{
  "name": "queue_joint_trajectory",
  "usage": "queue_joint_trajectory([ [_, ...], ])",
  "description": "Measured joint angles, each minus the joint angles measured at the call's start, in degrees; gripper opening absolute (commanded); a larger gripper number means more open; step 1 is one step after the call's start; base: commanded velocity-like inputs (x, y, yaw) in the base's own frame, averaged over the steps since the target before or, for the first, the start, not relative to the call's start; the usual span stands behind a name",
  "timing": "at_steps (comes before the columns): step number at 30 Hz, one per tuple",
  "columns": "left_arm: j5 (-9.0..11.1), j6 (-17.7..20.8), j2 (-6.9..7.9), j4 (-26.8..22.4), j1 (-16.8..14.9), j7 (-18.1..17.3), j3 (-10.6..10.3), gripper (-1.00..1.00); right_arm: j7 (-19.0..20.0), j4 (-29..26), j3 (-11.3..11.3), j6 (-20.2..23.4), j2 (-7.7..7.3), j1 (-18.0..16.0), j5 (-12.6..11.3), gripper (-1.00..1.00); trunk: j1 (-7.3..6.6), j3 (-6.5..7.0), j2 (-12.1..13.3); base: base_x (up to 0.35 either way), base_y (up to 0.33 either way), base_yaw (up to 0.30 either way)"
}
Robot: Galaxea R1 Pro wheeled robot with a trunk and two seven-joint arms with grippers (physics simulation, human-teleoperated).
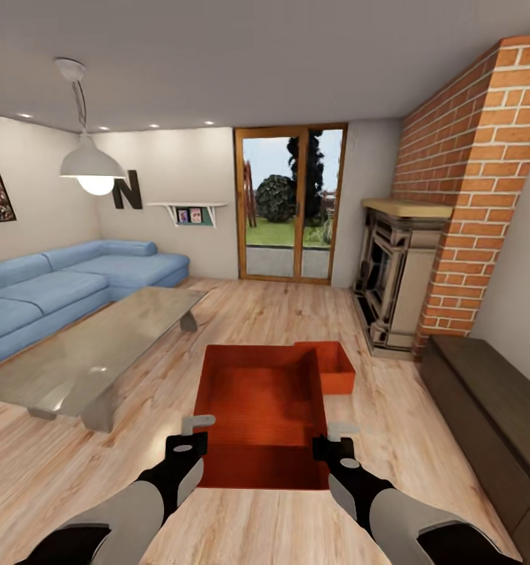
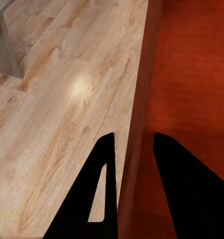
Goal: Move the two storage containers from the living room to the garage. In the garage, place one container on the floor and stack the other container on top of it (either order is fine).
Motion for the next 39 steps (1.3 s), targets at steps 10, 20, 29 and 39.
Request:
queue_joint_trajectory([
  [10,-0.14,0.0,-0.02,0.01,-0.01,0.0,0.03,-1.0,0.01,0.06,0.09,-0.13,-0.02,0.02,-0.18,-1.0,0.0,0.0,-0.01,0.0,0.0,0.3],
  [20,0.24,0.01,0.05,0.09,0.01,-0.01,-0.27,-1.0,-0.05,0.07,-0.04,-0.07,0.04,0.08,-0.03,-1.0,0.0,0.0,0.0,0.0,0.0,0.3],
  [29,0.02,0.03,0.05,0.1,-0.02,-0.07,0.21,-1.0,-0.09,0.08,0.39,0.44,0.04,-0.25,-0.07,-1.0,0.0,0.0,0.0,0.0,0.0,0.3],
  [39,0.74,0.08,0.21,0.13,-0.01,-0.13,-0.36,-1.0,-0.27,0.03,0.46,0.59,0.16,-0.23,-0.06,-1.0,0.0,0.0,0.0,0.0,0.0,0.3],
])
